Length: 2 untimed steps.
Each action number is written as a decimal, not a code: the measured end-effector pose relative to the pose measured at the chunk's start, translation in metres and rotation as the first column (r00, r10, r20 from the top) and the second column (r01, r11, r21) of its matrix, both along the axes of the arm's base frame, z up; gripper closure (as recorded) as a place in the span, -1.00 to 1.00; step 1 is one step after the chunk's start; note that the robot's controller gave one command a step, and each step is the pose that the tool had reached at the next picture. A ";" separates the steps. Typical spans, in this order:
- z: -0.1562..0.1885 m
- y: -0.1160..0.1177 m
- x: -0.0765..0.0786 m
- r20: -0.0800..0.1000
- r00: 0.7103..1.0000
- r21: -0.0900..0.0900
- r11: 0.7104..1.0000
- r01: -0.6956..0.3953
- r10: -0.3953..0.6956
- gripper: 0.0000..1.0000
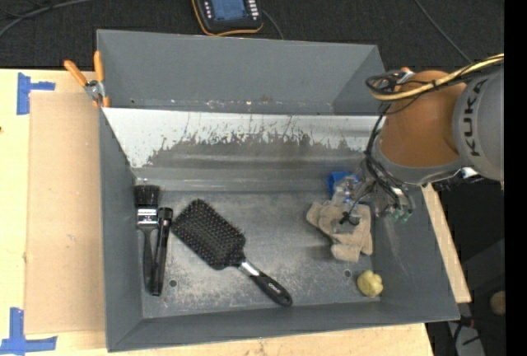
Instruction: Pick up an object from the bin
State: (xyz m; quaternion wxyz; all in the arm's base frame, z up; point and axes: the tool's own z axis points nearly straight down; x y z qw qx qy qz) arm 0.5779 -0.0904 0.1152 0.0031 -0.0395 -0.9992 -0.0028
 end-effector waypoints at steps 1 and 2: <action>0.022 0.000 0.001 0.003 1.000 0.000 1.000 0.000 0.000 1.00; 0.040 0.000 0.000 0.001 1.000 0.000 1.000 -0.001 0.001 1.00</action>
Offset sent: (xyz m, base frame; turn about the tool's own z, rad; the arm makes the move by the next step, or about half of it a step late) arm 0.0015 -0.0002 0.0208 -0.0003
